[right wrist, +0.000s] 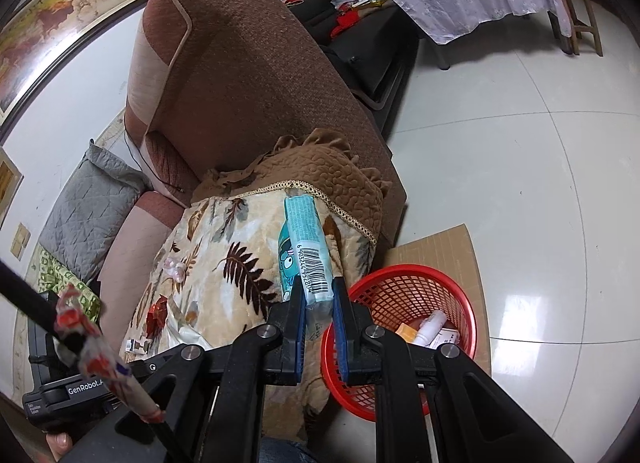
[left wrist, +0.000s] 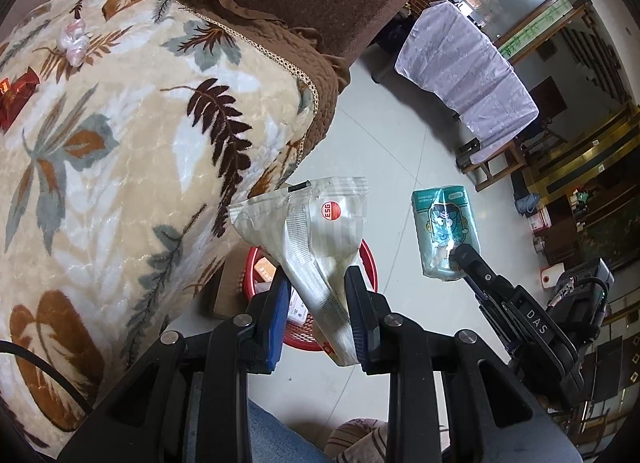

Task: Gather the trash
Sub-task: 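Open both tools over the red basket to drop the wrapper and packet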

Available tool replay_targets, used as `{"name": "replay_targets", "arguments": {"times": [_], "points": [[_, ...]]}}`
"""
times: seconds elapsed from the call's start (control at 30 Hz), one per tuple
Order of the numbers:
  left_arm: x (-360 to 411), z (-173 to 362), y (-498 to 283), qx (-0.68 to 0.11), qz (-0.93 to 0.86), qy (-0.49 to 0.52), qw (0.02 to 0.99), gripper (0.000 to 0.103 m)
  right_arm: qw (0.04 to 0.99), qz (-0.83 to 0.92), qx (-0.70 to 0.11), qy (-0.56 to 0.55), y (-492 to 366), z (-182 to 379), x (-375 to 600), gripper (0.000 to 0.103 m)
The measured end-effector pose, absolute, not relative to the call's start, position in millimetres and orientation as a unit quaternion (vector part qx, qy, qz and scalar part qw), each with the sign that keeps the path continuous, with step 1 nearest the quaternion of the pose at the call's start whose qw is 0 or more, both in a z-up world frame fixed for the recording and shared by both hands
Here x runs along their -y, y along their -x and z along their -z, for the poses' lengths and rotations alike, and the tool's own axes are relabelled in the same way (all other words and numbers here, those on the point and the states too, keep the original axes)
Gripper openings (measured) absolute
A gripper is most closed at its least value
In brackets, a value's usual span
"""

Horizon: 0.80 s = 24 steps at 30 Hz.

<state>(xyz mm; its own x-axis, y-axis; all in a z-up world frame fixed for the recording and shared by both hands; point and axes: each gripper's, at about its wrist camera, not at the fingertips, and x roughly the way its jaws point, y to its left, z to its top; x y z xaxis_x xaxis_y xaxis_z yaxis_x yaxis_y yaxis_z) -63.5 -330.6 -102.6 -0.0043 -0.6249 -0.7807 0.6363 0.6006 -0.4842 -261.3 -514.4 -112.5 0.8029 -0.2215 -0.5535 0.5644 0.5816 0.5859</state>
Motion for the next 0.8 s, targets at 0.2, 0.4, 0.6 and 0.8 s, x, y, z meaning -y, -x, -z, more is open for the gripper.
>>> {"name": "replay_targets", "arguments": {"times": [0.2, 0.4, 0.6, 0.8], "points": [[328.9, 101.0, 63.0, -0.544, 0.442, -0.01, 0.713, 0.026, 0.863, 0.221, -0.214, -0.4, 262.9, 115.4, 515.7, 0.013], [331.0, 102.7, 60.7, -0.543, 0.434, -0.018, 0.719, 0.026, 0.856, 0.222, -0.208, -0.418, 274.6, 126.7, 523.0, 0.013], [336.7, 101.8, 60.9, -0.54, 0.434, -0.029, 0.72, 0.027, 0.853, 0.224, -0.202, -0.426, 282.0, 131.8, 526.3, 0.013], [355.7, 116.4, 67.9, -0.55, 0.421, -0.051, 0.719, 0.027, 0.847, 0.223, -0.203, -0.438, 281.5, 144.4, 530.9, 0.013]]}}
